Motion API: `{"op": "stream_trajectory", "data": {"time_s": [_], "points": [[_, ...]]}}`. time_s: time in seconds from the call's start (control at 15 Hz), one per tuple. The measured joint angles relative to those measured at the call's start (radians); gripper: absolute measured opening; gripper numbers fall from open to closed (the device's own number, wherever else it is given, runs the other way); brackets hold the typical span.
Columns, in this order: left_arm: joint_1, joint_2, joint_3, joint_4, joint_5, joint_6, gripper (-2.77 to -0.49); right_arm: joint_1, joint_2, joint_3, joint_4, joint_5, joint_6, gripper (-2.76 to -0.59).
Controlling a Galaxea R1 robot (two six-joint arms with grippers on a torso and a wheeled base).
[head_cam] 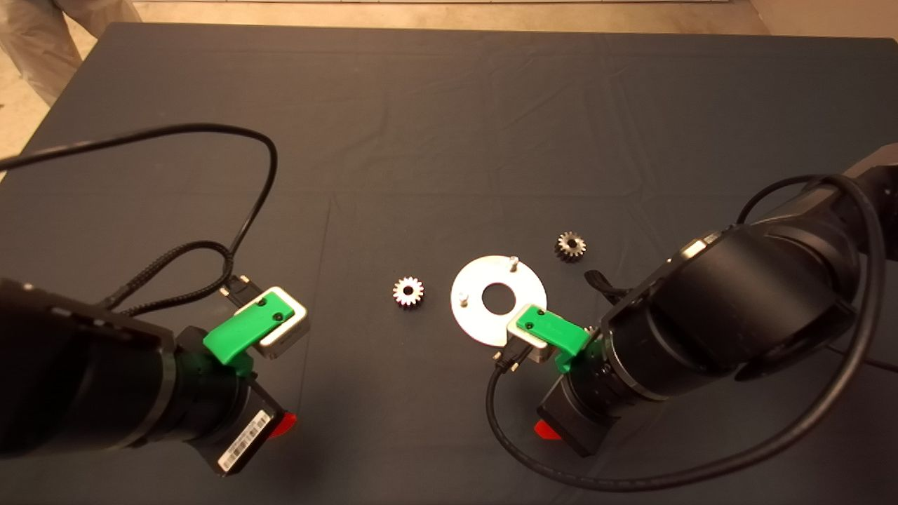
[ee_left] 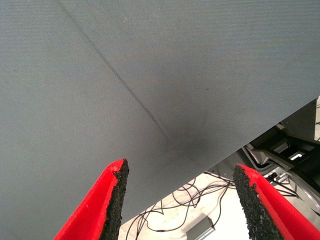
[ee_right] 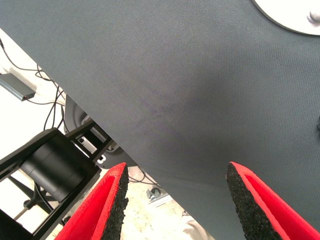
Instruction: Install three planetary gears onto the carrier pins
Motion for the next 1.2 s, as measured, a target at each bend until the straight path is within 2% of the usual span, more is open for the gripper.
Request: {"op": "stream_trajectory", "data": {"time_s": [0.47,0.6,0.87,1.2], "points": [[0.000,0.003,0.000,0.000,0.000,0.000,-1.80,0.008,0.000,0.000,0.000,0.000,-0.004,-1.91],[0.000,0.017,-0.002,0.000,0.000,0.001,-1.80,0.017,0.001,-0.001,0.000,0.000,-0.007,-1.91],[0.000,0.050,-0.028,0.000,0.000,0.015,-1.80,0.019,0.000,-0.009,0.000,0.000,-0.019,-1.91],[0.000,0.062,-0.046,0.000,0.000,0.035,-1.80,0.039,0.000,-0.027,0.000,-0.001,-0.049,-1.91]]}}
